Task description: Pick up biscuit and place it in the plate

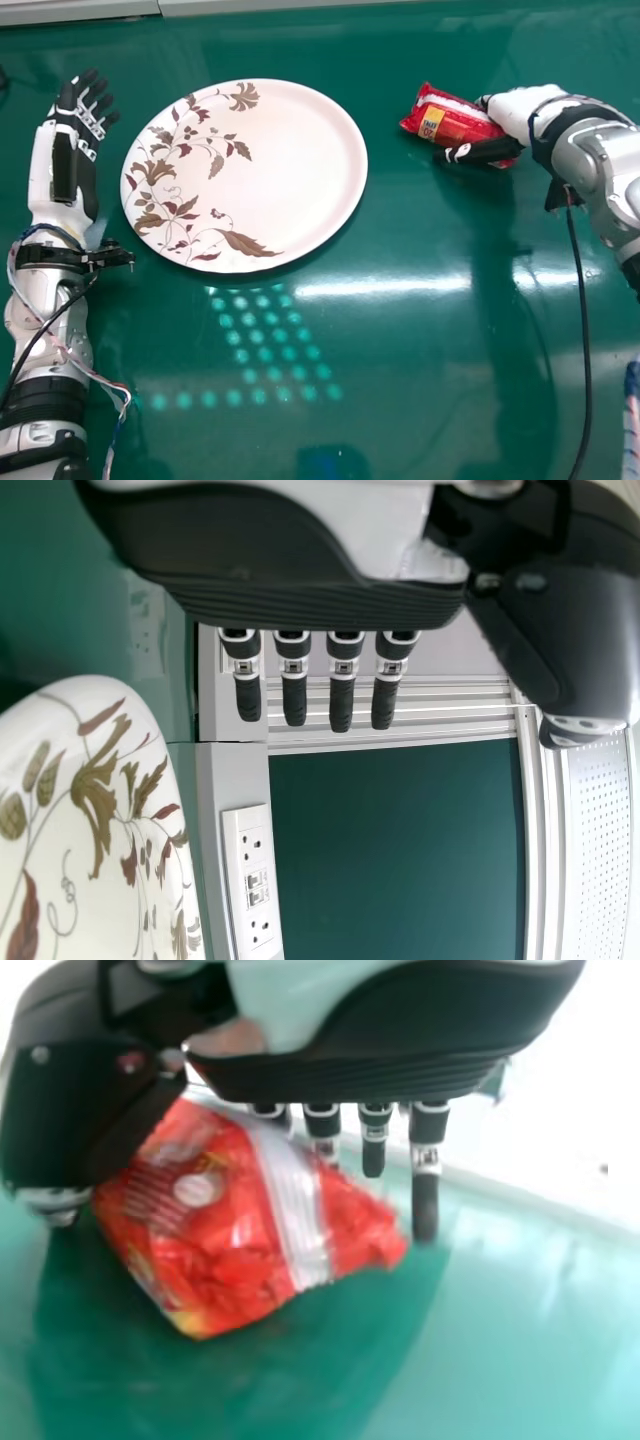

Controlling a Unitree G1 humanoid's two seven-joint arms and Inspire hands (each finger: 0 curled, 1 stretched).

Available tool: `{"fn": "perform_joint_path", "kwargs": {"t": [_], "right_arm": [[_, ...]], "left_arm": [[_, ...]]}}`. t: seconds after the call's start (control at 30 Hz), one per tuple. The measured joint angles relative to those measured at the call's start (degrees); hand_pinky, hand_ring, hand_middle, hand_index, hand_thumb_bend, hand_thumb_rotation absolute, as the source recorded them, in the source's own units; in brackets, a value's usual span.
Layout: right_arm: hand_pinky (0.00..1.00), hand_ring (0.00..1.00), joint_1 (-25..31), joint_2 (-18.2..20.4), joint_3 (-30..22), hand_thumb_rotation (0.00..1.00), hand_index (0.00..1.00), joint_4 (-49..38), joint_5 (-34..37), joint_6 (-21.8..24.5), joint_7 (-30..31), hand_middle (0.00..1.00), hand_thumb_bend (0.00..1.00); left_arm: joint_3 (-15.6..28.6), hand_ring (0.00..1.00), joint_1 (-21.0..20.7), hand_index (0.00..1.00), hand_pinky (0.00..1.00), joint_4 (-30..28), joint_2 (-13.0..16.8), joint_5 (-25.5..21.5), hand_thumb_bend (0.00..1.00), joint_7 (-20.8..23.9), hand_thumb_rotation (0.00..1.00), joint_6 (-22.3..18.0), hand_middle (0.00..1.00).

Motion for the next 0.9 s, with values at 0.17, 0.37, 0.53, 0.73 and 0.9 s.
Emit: {"fn": "perform_joint_path", "kwargs": {"t": [0.17, 0.37, 0.53, 0.73, 0.9], "right_arm": [[0.06, 0.12, -0.63, -0.86, 2.86, 0.07, 0.49, 4.85, -4.47, -3.03, -11.57, 0.28, 0.52], [0.0, 0.05, -1.78, -1.97, 5.46, 0.11, 0.48, 7.48, -7.42, -5.53, -18.34, 0.13, 0.52], [0.01, 0.06, -1.92, -2.3, 5.97, 0.11, 0.48, 8.38, -8.5, -6.24, -21.52, 0.13, 0.51], [0.01, 0.07, -1.8, -2.5, 5.79, 0.11, 0.47, 8.35, -7.88, -6.82, -22.11, 0.14, 0.51], [0.02, 0.07, -1.06, -2.49, 5.44, 0.11, 0.47, 7.62, -7.73, -6.45, -22.68, 0.14, 0.51]], "left_arm": [[0.0, 0.91, 0.16, 0.9, 0.88, -0.47, -0.02, -0.09, 0.8, 0.0, 0.73, -0.39, 0.91], [0.13, 0.91, 0.25, 0.89, 0.87, -0.63, -0.02, -1.31, 0.79, -0.39, 0.7, -0.4, 0.91], [0.12, 0.91, 0.25, 0.89, 0.86, -0.57, -0.01, -1.72, 0.78, -0.91, 0.71, -0.66, 0.91], [0.12, 0.91, 0.25, 0.89, 0.87, -0.59, -0.01, -1.69, 0.79, -0.88, 0.71, -0.79, 0.91], [0.1, 0.92, 0.29, 0.91, 0.88, -0.65, -0.02, -1.65, 0.78, -0.91, 0.73, -0.82, 0.92]]}}
